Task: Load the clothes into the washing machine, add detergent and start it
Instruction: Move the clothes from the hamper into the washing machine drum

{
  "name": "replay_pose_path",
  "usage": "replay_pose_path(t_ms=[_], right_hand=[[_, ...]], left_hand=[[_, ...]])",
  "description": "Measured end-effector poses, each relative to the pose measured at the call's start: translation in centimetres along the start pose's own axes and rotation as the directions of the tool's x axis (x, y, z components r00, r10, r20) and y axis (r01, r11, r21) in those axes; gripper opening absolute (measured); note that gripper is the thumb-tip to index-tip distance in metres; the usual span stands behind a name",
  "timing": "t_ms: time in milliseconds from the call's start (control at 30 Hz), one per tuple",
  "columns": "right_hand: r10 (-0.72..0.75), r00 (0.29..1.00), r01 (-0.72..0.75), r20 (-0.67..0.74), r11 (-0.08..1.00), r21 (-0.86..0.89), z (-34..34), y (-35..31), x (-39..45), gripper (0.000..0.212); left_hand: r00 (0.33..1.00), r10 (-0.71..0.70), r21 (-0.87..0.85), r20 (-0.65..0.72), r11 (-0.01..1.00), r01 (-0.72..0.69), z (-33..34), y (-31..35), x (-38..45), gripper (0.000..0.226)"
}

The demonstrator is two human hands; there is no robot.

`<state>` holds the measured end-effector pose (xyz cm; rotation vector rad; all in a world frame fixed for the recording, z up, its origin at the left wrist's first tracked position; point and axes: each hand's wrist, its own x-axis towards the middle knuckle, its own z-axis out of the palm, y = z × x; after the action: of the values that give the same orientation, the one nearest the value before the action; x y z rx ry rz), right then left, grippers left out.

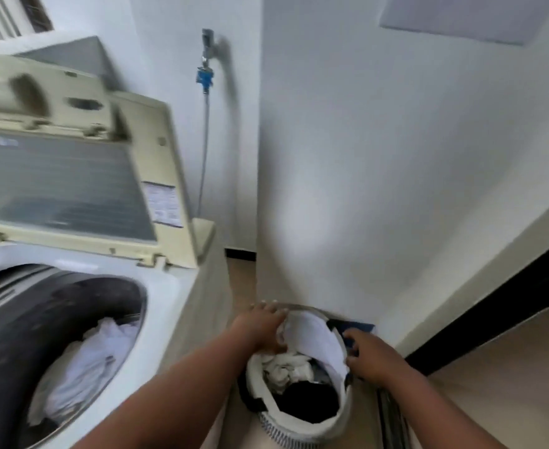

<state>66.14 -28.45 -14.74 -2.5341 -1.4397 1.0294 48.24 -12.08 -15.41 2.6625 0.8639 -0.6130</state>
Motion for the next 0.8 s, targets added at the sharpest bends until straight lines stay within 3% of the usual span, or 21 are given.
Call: replay_pose_path(t_ms=[167, 367, 533, 667, 733, 800], right_hand=[[0.056, 0.991, -0.064, 0.123, 0.996, 0.065, 1.1, 8.2, 3.3, 0.046], [0.103, 0.96, -0.138, 0.261, 0.984, 0.117, 5.3, 11.6, 10.2, 0.026], [0.109, 0.946, -0.158, 0.304, 0.977, 0.141, 9.3, 11.2, 15.1, 0.028], [0.166, 0.929, -0.238, 0.331, 0.953, 0.19, 13.5, 11.3, 19.6, 0.051], [0.233, 0.906, -0.325, 0.352, 0.918, 0.229, 16.2, 11.4, 22.2, 0.059], [0.296, 0.876, -0.419, 0.381, 0.858, 0.298, 19.6, 11.8, 24.6, 0.061]], left_hand=[[0.961, -0.162, -0.046, 0.225, 0.983, 0.176, 3.2, 1.9, 5.5, 0.091], [0.93, -0.199, -0.191, 0.308, 0.945, 0.265, 6.2, 0.4, 10.7, 0.094], [0.917, -0.156, -0.172, 0.368, 0.957, 0.232, 12.9, -1.0, 15.8, 0.1], [0.881, -0.119, -0.264, 0.458, 0.928, 0.262, 19.7, -1.1, 19.3, 0.109], [0.855, -0.096, -0.353, 0.509, 0.883, 0.309, 23.3, -0.6, 21.2, 0.114], [0.835, -0.078, -0.504, 0.545, 0.766, 0.4, 26.8, 0.4, 23.2, 0.118]])
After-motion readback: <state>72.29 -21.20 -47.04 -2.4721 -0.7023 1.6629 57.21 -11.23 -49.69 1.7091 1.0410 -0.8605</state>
